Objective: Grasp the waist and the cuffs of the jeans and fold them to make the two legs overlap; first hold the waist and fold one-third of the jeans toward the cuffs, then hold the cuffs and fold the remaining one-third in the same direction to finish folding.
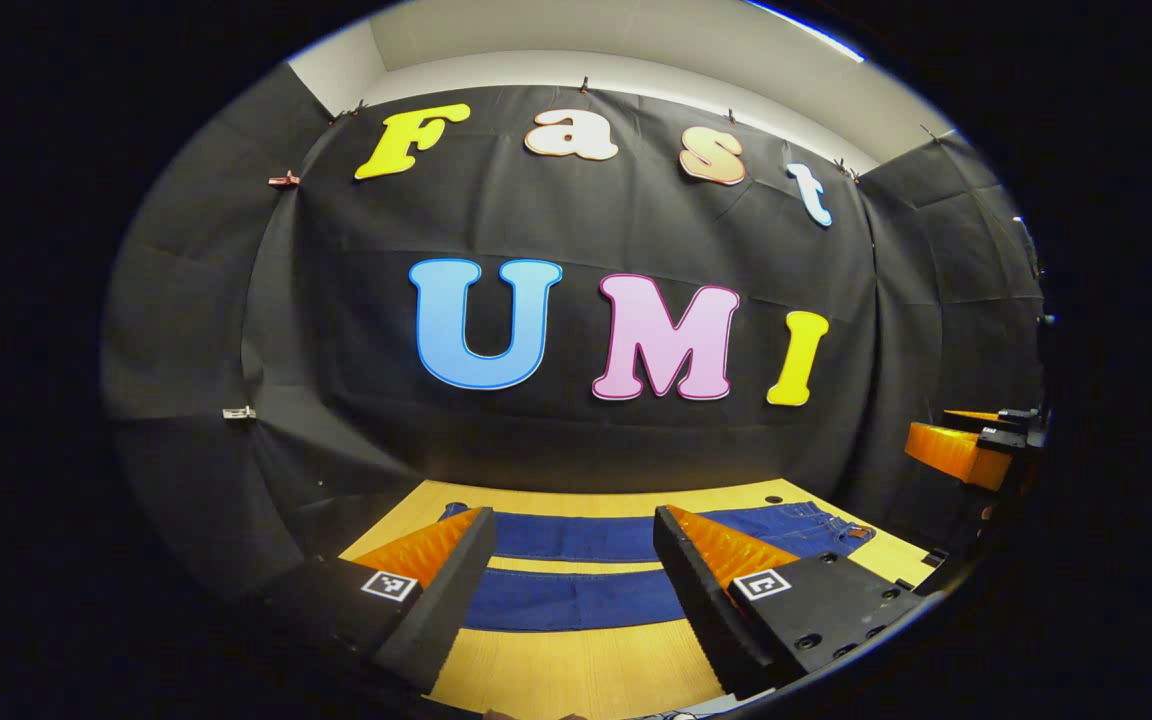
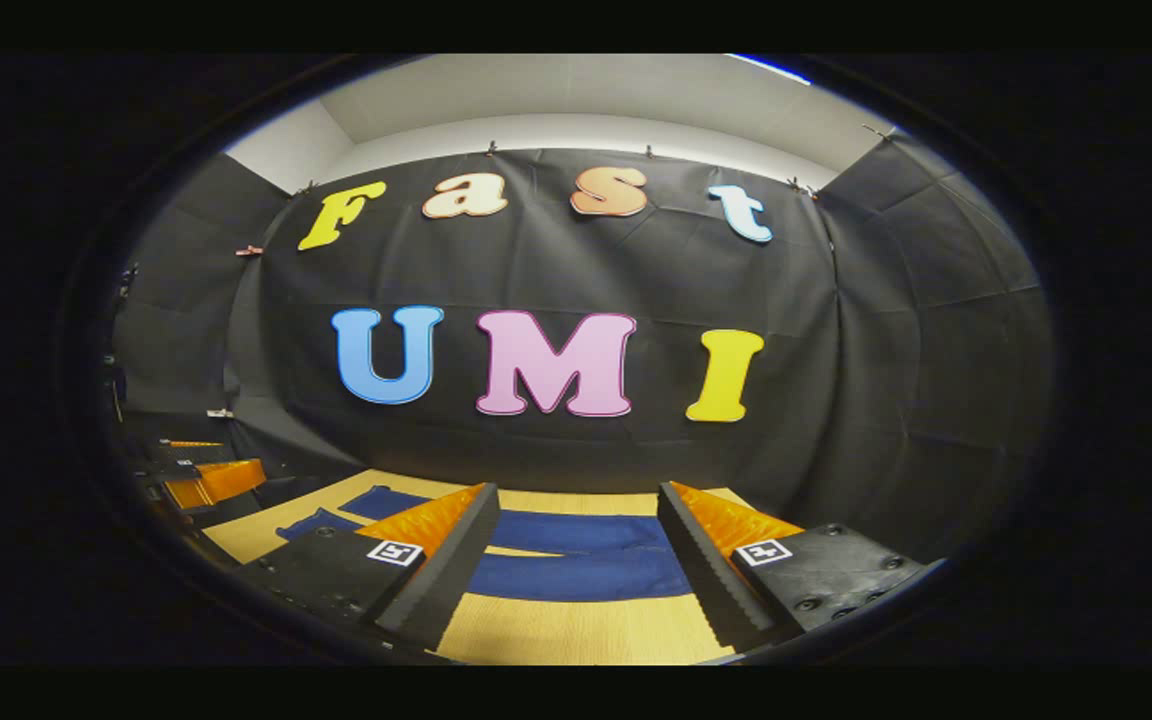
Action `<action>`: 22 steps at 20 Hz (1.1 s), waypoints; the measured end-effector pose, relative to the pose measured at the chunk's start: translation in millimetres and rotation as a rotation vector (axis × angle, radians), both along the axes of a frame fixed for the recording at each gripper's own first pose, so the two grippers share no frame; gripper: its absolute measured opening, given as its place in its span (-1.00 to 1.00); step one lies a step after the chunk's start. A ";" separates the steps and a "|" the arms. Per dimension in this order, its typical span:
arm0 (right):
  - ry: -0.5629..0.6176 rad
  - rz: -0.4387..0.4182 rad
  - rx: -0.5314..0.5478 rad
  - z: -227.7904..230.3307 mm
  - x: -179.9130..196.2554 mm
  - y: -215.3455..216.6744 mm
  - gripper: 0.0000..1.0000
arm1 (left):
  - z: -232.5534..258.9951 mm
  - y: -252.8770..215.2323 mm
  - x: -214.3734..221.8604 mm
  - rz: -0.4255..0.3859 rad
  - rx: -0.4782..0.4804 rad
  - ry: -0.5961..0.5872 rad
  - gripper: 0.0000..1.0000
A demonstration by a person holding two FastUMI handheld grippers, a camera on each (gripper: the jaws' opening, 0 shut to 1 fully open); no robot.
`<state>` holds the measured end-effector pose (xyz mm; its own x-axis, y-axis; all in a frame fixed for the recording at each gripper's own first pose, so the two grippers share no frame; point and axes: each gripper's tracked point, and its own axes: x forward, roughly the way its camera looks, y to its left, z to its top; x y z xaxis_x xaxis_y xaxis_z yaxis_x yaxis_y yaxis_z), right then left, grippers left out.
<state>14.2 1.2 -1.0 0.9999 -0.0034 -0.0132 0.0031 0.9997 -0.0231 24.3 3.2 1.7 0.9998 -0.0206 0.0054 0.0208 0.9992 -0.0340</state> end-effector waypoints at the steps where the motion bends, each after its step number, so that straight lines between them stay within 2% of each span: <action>1: 0.000 -0.001 0.000 -0.1 0.7 0.1 0.94 | -3.8 -4.0 1.1 -0.016 0.005 0.010 0.97; 7: 0.006 -0.018 -0.012 -4.7 1.3 -4.8 0.94 | -19.5 16.2 12.8 0.022 0.097 0.019 0.96; 9: 0.015 -0.033 -0.019 -7.6 3.4 -8.6 0.94 | -34.0 33.6 20.9 0.048 0.158 0.037 0.96; 12: 0.031 -0.047 -0.022 -14.4 4.4 -13.1 0.94 | -71.4 75.6 36.5 0.073 0.326 0.109 0.96; 15: 0.056 -0.062 -0.033 -23.1 4.3 -19.0 0.94 | -122.1 118.0 54.7 0.056 0.520 0.217 0.96; 22: 0.108 -0.134 -0.038 -34.2 3.6 -41.9 0.94 | -237.8 211.2 90.2 -0.087 0.880 0.509 0.95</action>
<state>17.7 -40.7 -35.2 0.9832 -0.1392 -0.1178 0.1318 0.9889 -0.0679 114.5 214.4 -236.2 0.8740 0.1155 -0.4719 0.2822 0.6699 0.6867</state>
